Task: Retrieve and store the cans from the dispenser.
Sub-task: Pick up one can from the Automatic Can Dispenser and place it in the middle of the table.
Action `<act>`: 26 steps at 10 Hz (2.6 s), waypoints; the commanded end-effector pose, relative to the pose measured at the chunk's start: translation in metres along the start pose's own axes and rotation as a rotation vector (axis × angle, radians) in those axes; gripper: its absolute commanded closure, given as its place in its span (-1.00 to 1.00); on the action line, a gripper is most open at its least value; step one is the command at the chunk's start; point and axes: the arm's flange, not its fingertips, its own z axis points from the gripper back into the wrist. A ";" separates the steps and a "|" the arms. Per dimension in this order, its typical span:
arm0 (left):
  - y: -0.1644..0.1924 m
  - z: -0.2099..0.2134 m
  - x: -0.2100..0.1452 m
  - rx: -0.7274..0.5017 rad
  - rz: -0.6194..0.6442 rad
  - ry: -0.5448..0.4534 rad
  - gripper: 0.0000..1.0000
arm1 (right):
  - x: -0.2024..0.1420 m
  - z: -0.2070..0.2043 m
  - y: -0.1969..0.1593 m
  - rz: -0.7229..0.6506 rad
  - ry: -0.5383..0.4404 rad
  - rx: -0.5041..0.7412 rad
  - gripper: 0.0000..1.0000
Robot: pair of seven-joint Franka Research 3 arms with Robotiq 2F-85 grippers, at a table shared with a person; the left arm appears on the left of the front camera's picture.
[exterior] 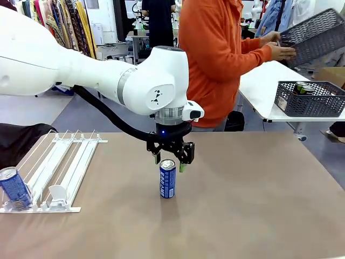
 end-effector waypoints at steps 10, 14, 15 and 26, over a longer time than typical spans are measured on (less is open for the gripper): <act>0.183 0.193 -0.143 -0.584 0.064 -0.166 -1.00 | 0.001 0.002 0.003 0.001 0.003 0.004 -1.00; 0.381 0.173 -0.300 -1.026 0.275 -0.357 -1.00 | 0.001 0.002 0.003 0.001 0.003 0.004 -1.00; 0.413 0.145 -0.335 -1.164 0.320 -0.421 -1.00 | 0.001 0.002 0.003 0.001 0.003 0.004 -1.00; 0.451 0.100 -0.396 -1.261 0.432 -0.489 -1.00 | 0.001 0.002 0.003 0.001 0.003 0.004 -1.00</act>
